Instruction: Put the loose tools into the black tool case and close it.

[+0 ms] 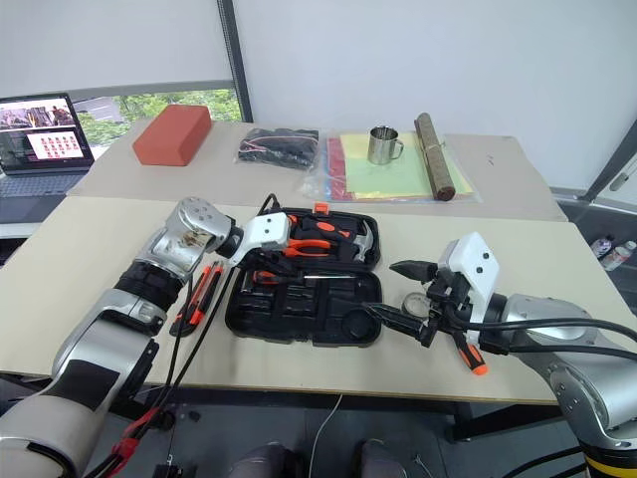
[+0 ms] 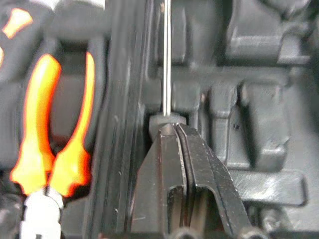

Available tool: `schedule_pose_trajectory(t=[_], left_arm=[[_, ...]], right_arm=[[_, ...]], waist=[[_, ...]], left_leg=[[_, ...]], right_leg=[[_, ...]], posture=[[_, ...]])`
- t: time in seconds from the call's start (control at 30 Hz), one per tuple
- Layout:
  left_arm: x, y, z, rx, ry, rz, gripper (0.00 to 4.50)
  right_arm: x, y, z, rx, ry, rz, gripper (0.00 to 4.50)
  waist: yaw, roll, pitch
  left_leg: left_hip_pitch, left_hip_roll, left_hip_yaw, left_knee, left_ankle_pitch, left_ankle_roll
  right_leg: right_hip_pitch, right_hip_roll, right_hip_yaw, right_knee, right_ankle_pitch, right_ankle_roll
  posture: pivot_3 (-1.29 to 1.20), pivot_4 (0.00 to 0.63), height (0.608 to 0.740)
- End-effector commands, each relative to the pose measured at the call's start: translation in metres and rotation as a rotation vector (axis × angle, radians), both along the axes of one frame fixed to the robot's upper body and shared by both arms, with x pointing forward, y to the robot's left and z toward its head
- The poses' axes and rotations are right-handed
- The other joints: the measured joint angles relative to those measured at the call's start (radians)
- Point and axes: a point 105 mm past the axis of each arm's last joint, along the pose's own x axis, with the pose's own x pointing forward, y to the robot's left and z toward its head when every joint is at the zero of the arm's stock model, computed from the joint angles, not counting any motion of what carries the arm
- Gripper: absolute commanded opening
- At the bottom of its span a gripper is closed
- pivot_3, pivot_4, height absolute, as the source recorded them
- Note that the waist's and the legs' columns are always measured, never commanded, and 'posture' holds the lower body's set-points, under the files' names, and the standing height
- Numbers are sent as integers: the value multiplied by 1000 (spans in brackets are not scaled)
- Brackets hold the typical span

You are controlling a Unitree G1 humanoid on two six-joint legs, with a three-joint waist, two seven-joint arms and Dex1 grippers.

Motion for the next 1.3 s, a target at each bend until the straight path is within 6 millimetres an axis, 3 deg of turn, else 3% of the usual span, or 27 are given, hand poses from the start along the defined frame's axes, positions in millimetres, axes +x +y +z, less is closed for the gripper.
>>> schedule_pose_trajectory(t=[0.03, 0.17, 0.27, 0.3, 0.37, 0.5, 0.6, 0.7, 0.9, 1.07, 1.23, 1.3], left_arm=[[1, 4, -28, 91, -29, 3, 78], [3, 2, -18, 29, -28, 30, 78], [-6, -2, 15, -168, 12, -4, 78], [-10, -2, 29, -255, 31, -18, 465], [-21, 2, 50, -383, 60, -40, 792], [-44, 13, 65, -495, 137, -67, 2344], [-65, 16, 71, -540, 244, -111, 3393], [-79, 17, 75, -549, 277, -160, 4471], [-90, 19, 78, -519, 282, -190, 4471], [-89, 29, 80, -493, 255, -165, 4500], [-86, 42, 77, -473, 216, -111, 4500], [-87, 46, 76, -469, 206, -93, 4500]], right_arm=[[-1, 0, 9, 4, -40, -5, 4500], [-3, -4, 7, 4, -36, -30, 4500], [-2, -21, 0, -24, -19, -138, 4500], [-2, -30, -4, -34, 1, -197, 4500], [-2, -52, -15, -65, 30, -329, 4500], [-7, -90, -39, -88, 86, -555, 4500], [-13, -101, -56, -72, 131, -640, 4500], [-17, -98, -76, -47, 185, -660, 4500], [-17, -99, -111, -44, 256, -702, 4500], [-17, -109, -119, -37, 251, -740, 3226], [-15, -120, -105, -38, 205, -737, 1449], [-10, -123, -89, -27, 165, -701, 968]], waist=[[1, 0, -1], [8, 0, -1], [6, 0, -1], [5, 0, -1], [1, 0, -1], [-4, 0, -1], [-5, 1, -1], [-6, 1, -1], [-7, 3, -3], [-7, 3, -3], [-10, 4, -3], [-11, 4, -3]], left_leg=[[1, 0, 0, 0, 0, 0], [3, 0, -1, 1, -1, 1], [2, 0, -1, 2, -2, 3], [1, 0, -1, 2, -2, 4], [-1, 0, -1, 3, -2, 3], [-4, 0, -1, 2, -2, 3], [0, 0, -1, 0, -2, 3], [2, 0, 0, 0, -2, 2], [4, 0, 0, 1, -2, 1], [4, 0, 1, -1, -2, 1], [5, 0, 1, -3, -1, 1], [5, 0, 1, -3, -1, 1]], right_leg=[[1, 0, 0, 0, 0, 0], [3, -4, 1, 0, 1, 2], [3, -7, 1, 0, 1, 3], [2, -7, 1, 0, 2, 2], [-1, -6, 1, 1, 2, 1], [-3, 0, 0, 0, 2, 2], [2, 1, 1, -1, -1, 5], [3, 1, 3, 0, -5, 11], [3, 0, 6, 0, -4, 11], [3, 1, 5, 0, -5, 9], [3, 2, 6, 0, -6, 8], [3, 2, 6, 0, -6, 8]], posture=[[0, 150, 736], [0, 150, 736], [0, 150, 736], [0, 150, 736], [0, 150, 736], [0, 150, 736], [0, 150, 736], [0, 150, 736], [0, 150, 736], [0, 150, 736], [0, 150, 736], [0, 150, 736]])
